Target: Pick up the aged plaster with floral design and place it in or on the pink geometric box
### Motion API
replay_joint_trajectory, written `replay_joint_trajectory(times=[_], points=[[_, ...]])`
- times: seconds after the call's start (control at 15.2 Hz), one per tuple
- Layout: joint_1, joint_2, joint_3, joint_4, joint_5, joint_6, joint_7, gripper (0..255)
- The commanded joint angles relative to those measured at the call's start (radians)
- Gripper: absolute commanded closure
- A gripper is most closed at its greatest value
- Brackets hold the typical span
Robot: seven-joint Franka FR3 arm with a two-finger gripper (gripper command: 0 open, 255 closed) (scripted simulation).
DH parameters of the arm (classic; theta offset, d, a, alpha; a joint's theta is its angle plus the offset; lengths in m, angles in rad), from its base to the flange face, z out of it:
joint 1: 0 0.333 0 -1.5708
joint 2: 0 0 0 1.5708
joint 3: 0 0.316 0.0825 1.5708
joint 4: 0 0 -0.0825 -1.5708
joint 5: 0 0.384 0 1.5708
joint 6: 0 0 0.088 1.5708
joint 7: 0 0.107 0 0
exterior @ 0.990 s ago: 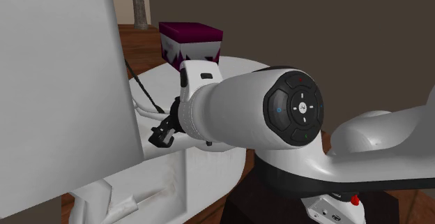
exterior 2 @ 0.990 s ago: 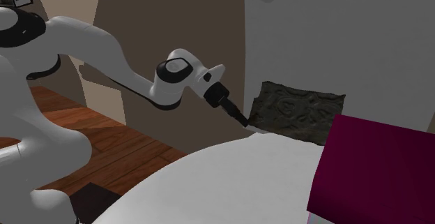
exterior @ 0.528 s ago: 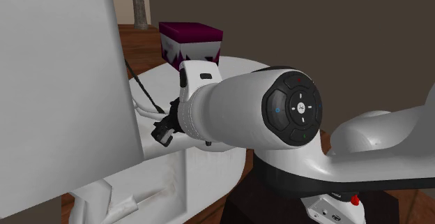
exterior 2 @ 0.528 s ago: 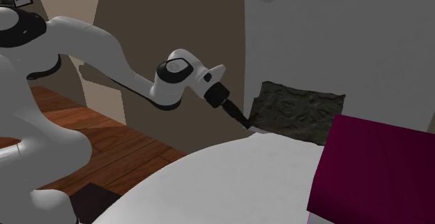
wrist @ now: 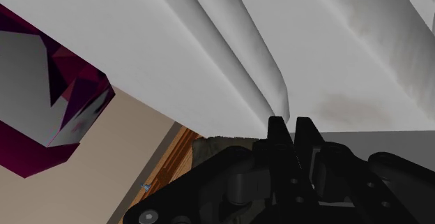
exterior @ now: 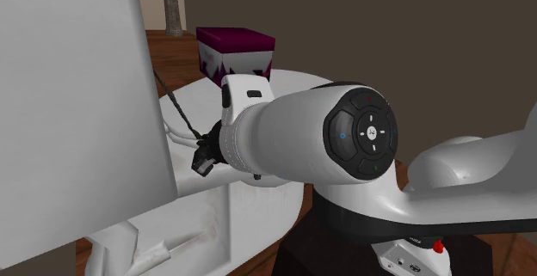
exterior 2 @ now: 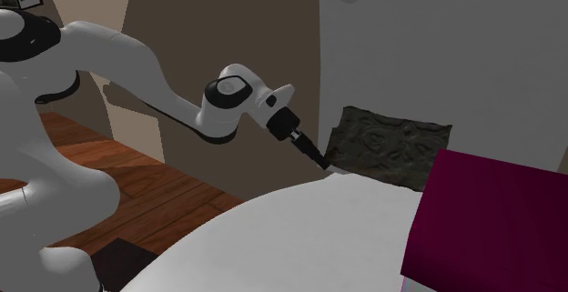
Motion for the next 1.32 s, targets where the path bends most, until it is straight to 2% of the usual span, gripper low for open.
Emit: replay_joint_trajectory(times=[0.0,0.59,1.25], points=[[0.0,0.0,0.0,0.0,0.0,0.0,0.0,255],[0.064,0.011,-0.099,0.061,0.011,-0.089,-0.079,255],[0.109,0.021,-0.185,0.147,0.023,-0.187,-0.161,255]])
